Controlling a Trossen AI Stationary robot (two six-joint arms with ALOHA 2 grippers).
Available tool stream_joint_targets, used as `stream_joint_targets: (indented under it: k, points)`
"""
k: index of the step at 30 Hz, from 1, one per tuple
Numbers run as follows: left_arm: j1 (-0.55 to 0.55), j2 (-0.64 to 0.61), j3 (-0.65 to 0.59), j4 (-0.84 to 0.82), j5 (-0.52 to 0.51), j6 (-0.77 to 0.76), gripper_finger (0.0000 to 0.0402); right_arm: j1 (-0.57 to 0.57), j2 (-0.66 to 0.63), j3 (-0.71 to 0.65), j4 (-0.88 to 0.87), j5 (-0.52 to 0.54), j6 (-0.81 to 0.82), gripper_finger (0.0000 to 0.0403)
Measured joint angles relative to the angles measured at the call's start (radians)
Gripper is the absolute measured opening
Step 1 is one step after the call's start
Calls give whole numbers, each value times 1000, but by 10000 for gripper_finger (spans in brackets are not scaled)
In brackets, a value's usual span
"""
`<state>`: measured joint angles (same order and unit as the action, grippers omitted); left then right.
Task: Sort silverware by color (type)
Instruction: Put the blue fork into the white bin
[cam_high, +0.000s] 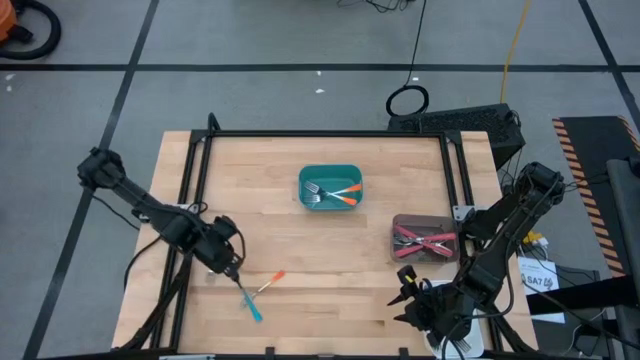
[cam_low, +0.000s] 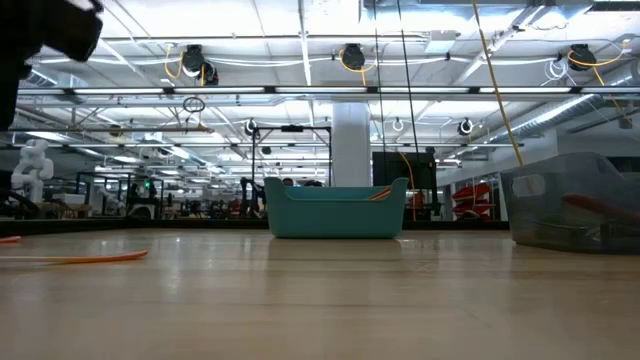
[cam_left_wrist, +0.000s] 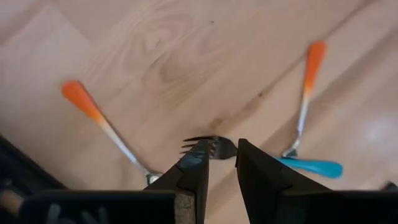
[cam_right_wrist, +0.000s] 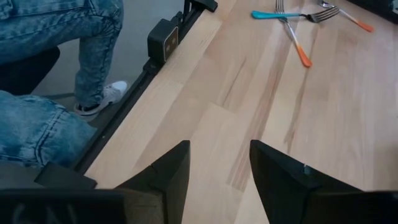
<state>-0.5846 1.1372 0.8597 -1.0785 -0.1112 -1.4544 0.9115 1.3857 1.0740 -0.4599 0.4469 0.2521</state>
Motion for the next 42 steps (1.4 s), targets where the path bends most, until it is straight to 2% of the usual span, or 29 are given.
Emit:
stream_joint_targets:
  k: [6,9,16,26,35,42]
  points:
    - [0,1,-109,127,8,-28,82,0,0,0,0,1,-2,160]
    - [0,1,-139,132,8,-64,87,0,0,0,0,2,-2,160]
    - [-19,1,-197,166,41,-115,124,0,0,0,0,2,6,160]
    - [-67,29,-229,168,40,-157,167,0,0,0,0,2,8,160]
    - [-72,150,-229,226,45,-113,168,0,0,0,0,2,0,160]
    - [-72,179,-229,308,85,-44,168,0,0,0,1,2,-5,160]
